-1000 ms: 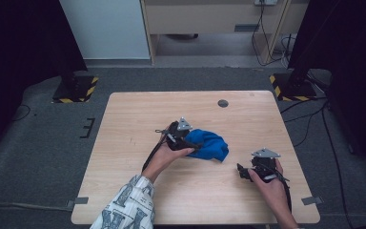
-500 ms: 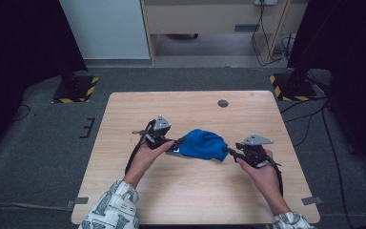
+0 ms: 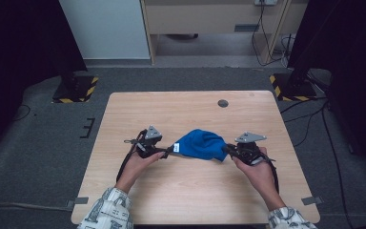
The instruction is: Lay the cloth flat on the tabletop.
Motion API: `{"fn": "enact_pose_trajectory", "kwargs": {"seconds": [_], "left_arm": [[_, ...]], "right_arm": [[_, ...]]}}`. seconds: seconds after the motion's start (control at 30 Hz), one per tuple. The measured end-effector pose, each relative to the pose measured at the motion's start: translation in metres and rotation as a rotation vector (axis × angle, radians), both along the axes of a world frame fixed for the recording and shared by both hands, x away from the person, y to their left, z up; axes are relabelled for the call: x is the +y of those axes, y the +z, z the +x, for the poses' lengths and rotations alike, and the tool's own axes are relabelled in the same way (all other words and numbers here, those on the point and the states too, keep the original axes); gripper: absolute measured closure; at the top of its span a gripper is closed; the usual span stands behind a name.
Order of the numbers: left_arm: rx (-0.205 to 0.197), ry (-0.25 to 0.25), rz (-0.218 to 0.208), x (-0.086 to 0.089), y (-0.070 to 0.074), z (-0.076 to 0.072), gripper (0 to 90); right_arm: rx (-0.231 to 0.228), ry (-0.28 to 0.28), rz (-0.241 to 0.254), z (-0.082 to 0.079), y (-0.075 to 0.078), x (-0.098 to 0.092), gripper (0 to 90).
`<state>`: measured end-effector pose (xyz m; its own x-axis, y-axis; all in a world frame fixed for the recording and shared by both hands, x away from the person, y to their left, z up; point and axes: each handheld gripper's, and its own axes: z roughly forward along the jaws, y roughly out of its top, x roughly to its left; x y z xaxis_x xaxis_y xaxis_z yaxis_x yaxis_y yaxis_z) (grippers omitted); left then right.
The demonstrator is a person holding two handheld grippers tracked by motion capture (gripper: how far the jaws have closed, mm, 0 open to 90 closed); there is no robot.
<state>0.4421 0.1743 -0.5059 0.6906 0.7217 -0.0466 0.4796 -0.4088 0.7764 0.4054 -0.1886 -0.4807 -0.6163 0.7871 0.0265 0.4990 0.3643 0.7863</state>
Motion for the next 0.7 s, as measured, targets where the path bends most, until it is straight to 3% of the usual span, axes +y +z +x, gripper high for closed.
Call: {"fn": "enact_pose_trajectory", "kwargs": {"seconds": [0.2, 0.33, 0.47, 0.57, 0.6, 0.7], "left_arm": [[0.038, -0.018, 0.028, 0.001, -0.012, 0.0, 26.6], [0.048, -0.029, 0.024, 0.001, -0.015, 0.001, 26.6], [0.052, -0.035, 0.007, 0.0, -0.017, 0.001, 28.9], [0.047, -0.041, 0.019, -0.002, -0.017, 0.001, 35.4], [0.049, -0.042, 0.022, -0.002, -0.017, 0.001, 42.0], [0.055, -0.041, 0.044, -0.003, -0.019, 0.001, 46.6]], "right_arm": [[0.011, 0.013, 0.019, -0.004, -0.004, 0.007, 58.5], [0.013, 0.018, 0.013, -0.003, -0.007, 0.012, 54.3], [0.026, 0.039, 0.004, 0.0, -0.012, 0.018, 67.0], [0.02, 0.048, 0.003, 0.001, -0.012, 0.021, 80.4], [0.012, 0.056, 0.003, 0.001, -0.009, 0.023, 85.5], [0.015, 0.057, 0.015, 0.001, -0.007, 0.024, 87.0]]}}
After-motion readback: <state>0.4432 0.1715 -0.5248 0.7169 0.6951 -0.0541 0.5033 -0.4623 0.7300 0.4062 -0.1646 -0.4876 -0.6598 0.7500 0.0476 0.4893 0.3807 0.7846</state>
